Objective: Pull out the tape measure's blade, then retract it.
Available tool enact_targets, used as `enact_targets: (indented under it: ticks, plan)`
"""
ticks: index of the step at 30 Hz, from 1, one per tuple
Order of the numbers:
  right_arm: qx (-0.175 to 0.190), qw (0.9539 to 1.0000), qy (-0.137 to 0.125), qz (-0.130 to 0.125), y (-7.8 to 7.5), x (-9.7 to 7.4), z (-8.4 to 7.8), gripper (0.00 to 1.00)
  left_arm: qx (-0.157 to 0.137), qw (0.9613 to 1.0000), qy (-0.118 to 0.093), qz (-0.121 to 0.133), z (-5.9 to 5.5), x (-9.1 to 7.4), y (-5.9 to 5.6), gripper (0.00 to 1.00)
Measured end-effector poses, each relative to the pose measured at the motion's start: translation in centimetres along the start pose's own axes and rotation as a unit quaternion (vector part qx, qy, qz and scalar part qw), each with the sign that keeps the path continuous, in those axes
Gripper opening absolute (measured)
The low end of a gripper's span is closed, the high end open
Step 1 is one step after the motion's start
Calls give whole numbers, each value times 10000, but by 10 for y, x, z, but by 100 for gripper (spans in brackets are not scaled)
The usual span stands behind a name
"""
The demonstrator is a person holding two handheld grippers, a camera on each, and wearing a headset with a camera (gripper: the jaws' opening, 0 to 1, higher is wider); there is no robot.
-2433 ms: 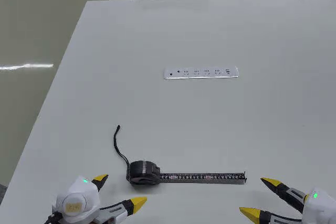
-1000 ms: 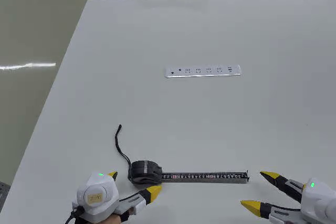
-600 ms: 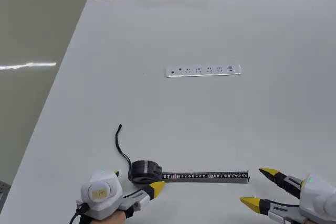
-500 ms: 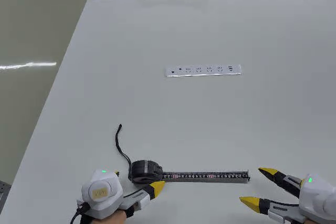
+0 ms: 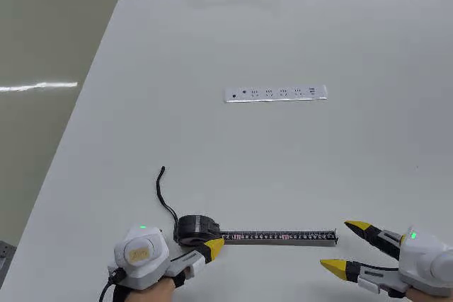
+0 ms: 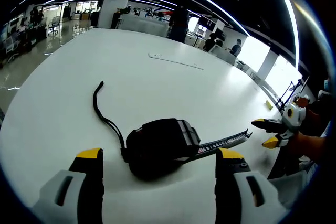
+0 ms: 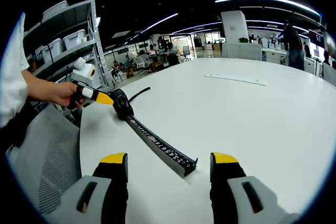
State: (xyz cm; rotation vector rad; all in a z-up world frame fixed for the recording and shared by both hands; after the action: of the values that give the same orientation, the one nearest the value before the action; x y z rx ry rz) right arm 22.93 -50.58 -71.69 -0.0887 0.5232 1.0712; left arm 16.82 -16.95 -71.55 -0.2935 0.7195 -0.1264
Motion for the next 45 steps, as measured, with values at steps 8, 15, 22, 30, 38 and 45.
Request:
enact_targets:
  ticks: [8,15,22,30,38,45]
  plan:
    - [3,10000,35,36,-1,3,0,63,-112,9999,48,119,-2,5,3,87]
    - [-16,9999,106,111,-3,5,-4,62,-208,9995,127,187,-6,8,3,87]
    - [-10,9998,129,140,-5,7,-8,61,-266,9991,91,310,-6,11,4,87]
    - [-9,9998,109,162,-6,10,-7,61,-337,9986,73,398,-5,15,0,85]
    - [2,9997,121,215,-4,14,-8,60,-499,9975,73,487,-6,18,-1,85]
    - [-5,9997,120,220,-5,15,-7,60,-614,9967,76,526,-4,22,-2,83]
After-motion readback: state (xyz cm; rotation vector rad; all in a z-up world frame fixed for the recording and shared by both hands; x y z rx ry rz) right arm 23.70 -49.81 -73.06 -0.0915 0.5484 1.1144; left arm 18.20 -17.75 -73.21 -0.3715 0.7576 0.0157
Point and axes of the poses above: the centre of the closed fingertips' face, and the gripper's own axes: x roughly forward along the fingers, y roughly to its left, z roughly out of its top, the point moved 6 cm from there along -x, roughly backward along the fingers, and after that the axes turned 1 degree about -x, right-handed, at the moved point
